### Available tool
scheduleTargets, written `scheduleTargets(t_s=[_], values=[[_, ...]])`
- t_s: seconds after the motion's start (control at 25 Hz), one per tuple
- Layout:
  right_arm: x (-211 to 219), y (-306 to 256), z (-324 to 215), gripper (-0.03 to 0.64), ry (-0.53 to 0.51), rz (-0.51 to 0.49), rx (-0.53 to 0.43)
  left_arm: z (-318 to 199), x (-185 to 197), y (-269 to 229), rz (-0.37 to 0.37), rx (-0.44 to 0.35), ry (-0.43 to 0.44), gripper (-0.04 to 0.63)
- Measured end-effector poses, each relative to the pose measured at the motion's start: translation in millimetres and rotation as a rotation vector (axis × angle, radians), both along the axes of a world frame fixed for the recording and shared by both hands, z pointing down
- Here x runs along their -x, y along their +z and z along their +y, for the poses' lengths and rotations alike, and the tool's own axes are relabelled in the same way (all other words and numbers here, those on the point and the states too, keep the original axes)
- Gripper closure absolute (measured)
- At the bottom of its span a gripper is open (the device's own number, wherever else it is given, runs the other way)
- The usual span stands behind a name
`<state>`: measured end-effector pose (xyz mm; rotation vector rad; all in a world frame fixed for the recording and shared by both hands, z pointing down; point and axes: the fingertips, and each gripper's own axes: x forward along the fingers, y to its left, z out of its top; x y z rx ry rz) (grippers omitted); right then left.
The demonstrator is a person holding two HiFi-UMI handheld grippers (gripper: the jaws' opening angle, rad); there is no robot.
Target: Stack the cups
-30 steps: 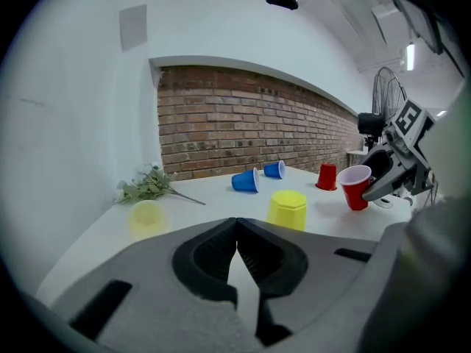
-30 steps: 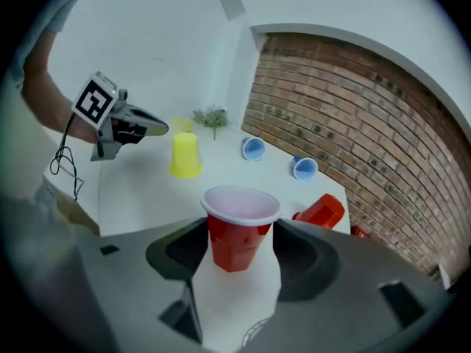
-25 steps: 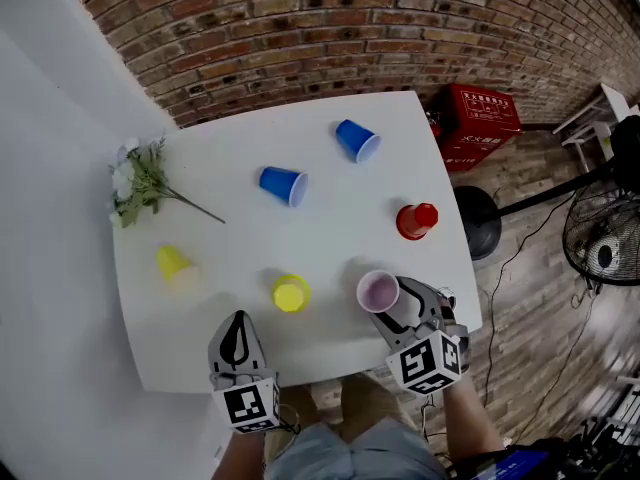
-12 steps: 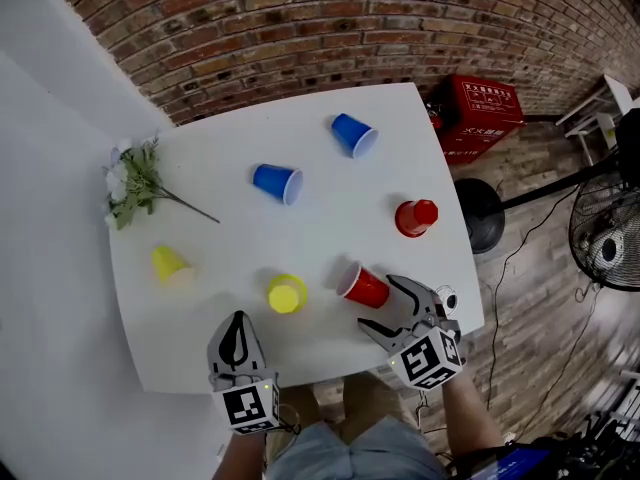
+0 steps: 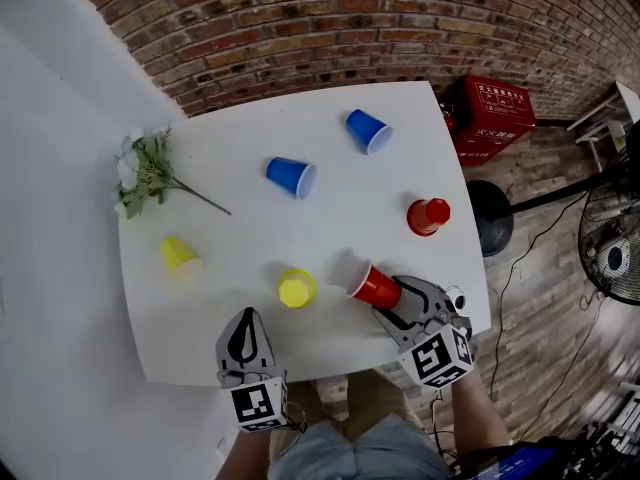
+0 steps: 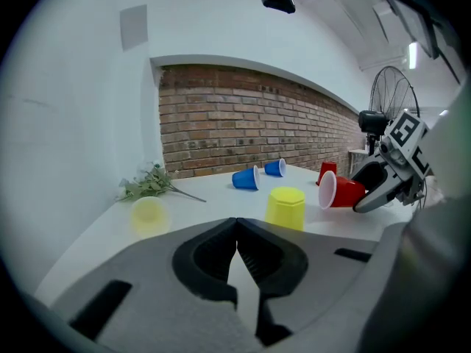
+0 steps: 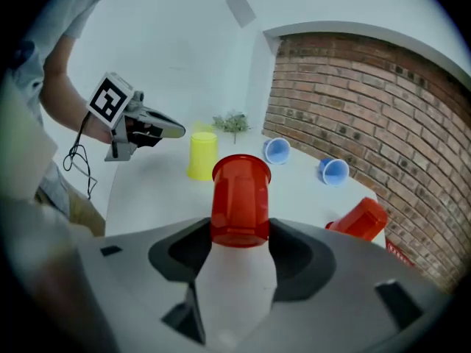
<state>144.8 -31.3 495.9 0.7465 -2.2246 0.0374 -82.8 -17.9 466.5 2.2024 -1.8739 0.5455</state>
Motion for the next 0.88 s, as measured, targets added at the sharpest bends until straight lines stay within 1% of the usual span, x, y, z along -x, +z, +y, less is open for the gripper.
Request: scheduleTargets(t_s=[0.12,0.32,0.4,0.44,0.52,0.6,0.64,0.76,0.88], values=[[2.3,-12.4,8.8,0.373,-0.081,0.127,0.061,-0.9,1.8,-5.2,0.017,-0.016,0.001,0.591],[0.5,-17.5,33.5,0.373,-0.209,0.42,0.211,-1.3,5.9,-22.0,0.055,-0.038,0.016,0.591],[1.1,-13.4,38.9,0.373,-0.241,0.527,0.242,-1.8,10.4,-25.2,0.049,-0.054,0.032,0.591],[3.6,-11.7,39.0,0.371,-0.248,0.559,0.245,-2.2,12.3,-26.4,0.051,-0.056,0.035,0.591],[12.6,-10.4,35.1,0.368,-0.243,0.577,0.232,-2.6,14.4,-28.5,0.072,-0.049,0.032,0.591],[24.7,-11.6,31.0,0.348,-0.237,0.559,0.214,-2.6,17.8,-25.9,0.074,-0.052,0.04,0.591],[31.4,-13.0,28.9,0.331,-0.235,0.543,0.201,-2.5,19.6,-23.7,0.07,-0.056,0.046,0.591],[50.7,-21.0,19.4,0.316,-0.214,0.461,0.137,-2.5,21.0,-20.0,0.085,-0.042,0.053,0.591],[56.4,-26.4,11.7,0.322,-0.184,0.398,0.087,-5.2,19.5,-19.2,0.1,-0.028,0.061,0.591]])
